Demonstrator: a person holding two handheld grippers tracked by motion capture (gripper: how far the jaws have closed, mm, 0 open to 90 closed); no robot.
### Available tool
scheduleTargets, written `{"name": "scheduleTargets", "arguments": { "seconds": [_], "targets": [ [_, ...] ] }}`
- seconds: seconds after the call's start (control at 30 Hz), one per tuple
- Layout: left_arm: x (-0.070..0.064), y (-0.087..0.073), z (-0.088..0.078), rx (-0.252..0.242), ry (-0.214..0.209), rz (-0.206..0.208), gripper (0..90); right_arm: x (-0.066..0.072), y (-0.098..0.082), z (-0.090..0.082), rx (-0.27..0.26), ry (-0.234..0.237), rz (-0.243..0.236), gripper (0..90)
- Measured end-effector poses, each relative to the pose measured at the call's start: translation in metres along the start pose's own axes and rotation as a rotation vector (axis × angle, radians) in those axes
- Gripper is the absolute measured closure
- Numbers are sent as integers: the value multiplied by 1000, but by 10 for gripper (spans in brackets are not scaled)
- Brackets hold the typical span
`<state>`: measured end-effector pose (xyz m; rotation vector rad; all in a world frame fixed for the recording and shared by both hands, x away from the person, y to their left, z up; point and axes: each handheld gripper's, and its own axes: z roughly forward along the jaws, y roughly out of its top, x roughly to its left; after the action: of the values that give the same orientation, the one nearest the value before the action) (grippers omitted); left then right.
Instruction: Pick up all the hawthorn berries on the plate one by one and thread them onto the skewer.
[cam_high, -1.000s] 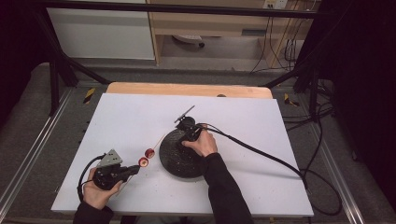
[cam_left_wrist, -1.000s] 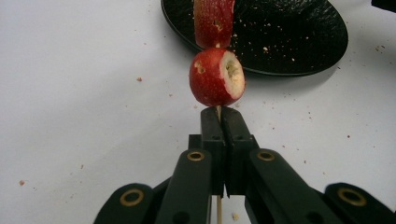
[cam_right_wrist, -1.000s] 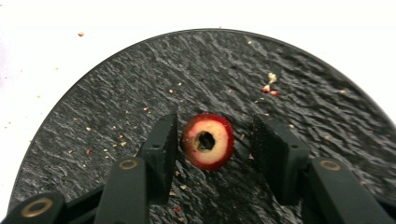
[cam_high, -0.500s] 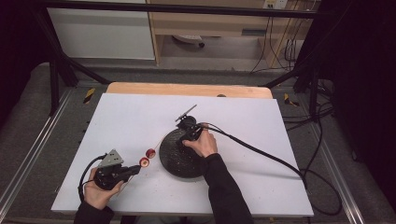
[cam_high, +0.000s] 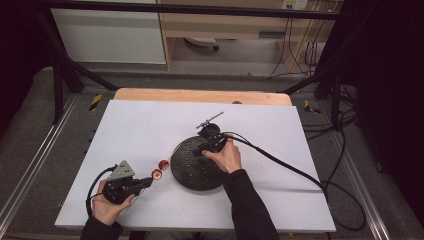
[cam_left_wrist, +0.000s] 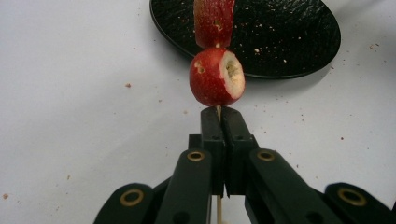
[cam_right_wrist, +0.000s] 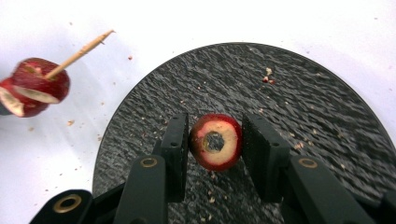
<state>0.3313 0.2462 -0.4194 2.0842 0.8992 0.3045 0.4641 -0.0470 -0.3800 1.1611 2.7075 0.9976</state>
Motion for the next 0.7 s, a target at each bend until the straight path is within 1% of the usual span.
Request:
{"name": "scheduleTargets", "arguments": {
  "seconds": [0.03,0.1,0.27,0.43,0.7],
  "targets": [
    [0,0,0,1,-1,2,883,0,-3,-3,-18,9,12,633],
    [-2,1,1,1,-2,4,883,-2,-8,-8,-47,15,18,632],
    [-5,1,4,-1,-5,9,884,-6,-24,-18,-126,31,59,633],
    [-8,3,6,-1,-8,12,884,-9,-39,-29,-224,54,100,633],
    [-13,7,10,-5,-15,20,884,-13,-62,-38,-361,76,175,633]
  ]
}}
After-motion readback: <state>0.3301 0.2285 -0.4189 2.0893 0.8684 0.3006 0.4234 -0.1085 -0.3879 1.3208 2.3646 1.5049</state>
